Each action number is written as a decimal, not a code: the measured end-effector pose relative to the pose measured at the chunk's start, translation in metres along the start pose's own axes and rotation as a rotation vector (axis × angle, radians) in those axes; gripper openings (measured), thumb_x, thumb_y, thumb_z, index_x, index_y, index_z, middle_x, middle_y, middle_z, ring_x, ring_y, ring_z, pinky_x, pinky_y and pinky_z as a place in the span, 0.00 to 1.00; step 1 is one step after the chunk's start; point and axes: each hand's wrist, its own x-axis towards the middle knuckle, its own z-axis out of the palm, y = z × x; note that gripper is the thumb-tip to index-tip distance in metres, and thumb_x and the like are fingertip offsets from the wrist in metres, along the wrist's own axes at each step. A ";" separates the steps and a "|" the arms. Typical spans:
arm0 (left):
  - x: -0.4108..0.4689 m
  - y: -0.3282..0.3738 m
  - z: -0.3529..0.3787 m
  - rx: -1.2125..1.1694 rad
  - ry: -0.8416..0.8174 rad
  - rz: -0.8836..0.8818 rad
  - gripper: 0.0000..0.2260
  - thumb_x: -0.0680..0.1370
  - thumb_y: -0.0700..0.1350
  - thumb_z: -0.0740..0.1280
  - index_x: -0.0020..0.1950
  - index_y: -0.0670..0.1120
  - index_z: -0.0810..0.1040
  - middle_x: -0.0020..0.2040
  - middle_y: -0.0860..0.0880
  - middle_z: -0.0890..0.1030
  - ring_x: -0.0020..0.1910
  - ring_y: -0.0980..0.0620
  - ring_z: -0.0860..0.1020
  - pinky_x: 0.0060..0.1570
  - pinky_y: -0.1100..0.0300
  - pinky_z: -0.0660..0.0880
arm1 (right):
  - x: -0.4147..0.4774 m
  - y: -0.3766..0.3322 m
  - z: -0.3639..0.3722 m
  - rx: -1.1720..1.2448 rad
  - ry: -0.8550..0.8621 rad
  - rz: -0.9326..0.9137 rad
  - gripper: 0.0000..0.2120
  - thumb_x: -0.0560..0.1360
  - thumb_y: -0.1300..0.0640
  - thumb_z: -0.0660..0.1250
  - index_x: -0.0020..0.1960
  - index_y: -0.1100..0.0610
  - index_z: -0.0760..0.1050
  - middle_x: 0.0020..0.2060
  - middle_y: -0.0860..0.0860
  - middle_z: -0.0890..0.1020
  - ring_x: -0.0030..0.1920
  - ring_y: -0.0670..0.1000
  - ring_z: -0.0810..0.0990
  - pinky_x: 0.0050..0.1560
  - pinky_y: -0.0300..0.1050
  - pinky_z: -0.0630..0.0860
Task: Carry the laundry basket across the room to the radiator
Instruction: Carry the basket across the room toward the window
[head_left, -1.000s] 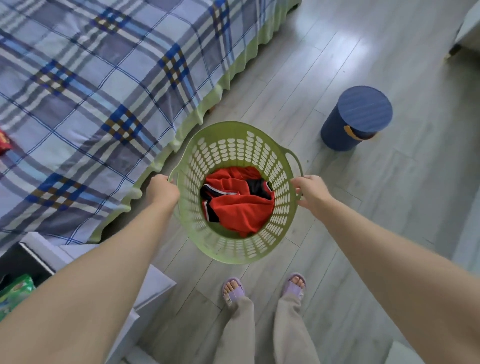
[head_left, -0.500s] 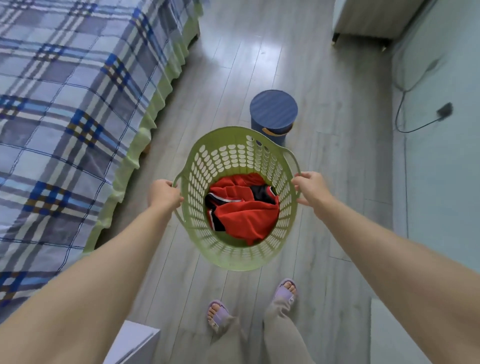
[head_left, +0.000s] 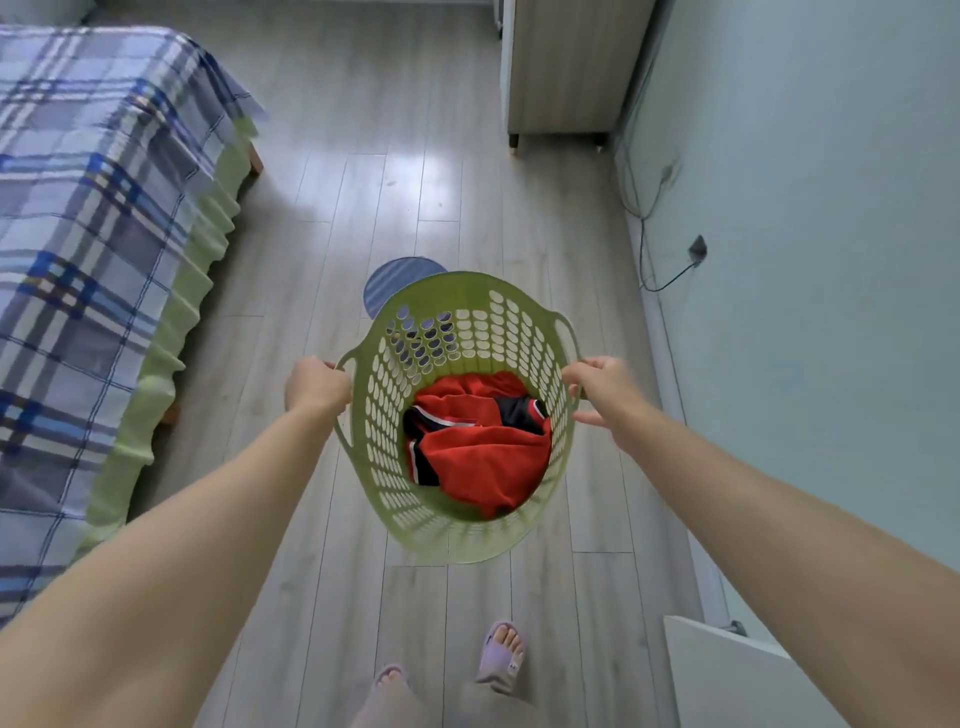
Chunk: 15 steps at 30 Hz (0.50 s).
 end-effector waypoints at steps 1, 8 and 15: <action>0.002 0.010 0.005 0.002 0.001 0.013 0.07 0.72 0.36 0.59 0.36 0.41 0.73 0.46 0.34 0.82 0.45 0.36 0.81 0.53 0.41 0.79 | 0.003 -0.003 -0.008 0.005 0.018 -0.002 0.12 0.75 0.61 0.64 0.57 0.62 0.77 0.44 0.56 0.76 0.52 0.54 0.76 0.57 0.57 0.80; 0.020 0.102 0.043 -0.042 -0.065 0.097 0.10 0.72 0.34 0.58 0.32 0.44 0.71 0.39 0.38 0.78 0.39 0.41 0.76 0.52 0.42 0.78 | 0.040 -0.044 -0.067 0.114 0.197 0.030 0.13 0.75 0.64 0.62 0.58 0.63 0.77 0.37 0.52 0.74 0.48 0.53 0.75 0.58 0.56 0.79; 0.056 0.194 0.068 -0.063 -0.108 0.174 0.13 0.69 0.32 0.57 0.30 0.48 0.67 0.40 0.38 0.78 0.39 0.43 0.73 0.50 0.45 0.78 | 0.096 -0.107 -0.101 0.137 0.240 0.054 0.07 0.74 0.63 0.63 0.37 0.59 0.73 0.36 0.54 0.75 0.46 0.53 0.76 0.53 0.55 0.80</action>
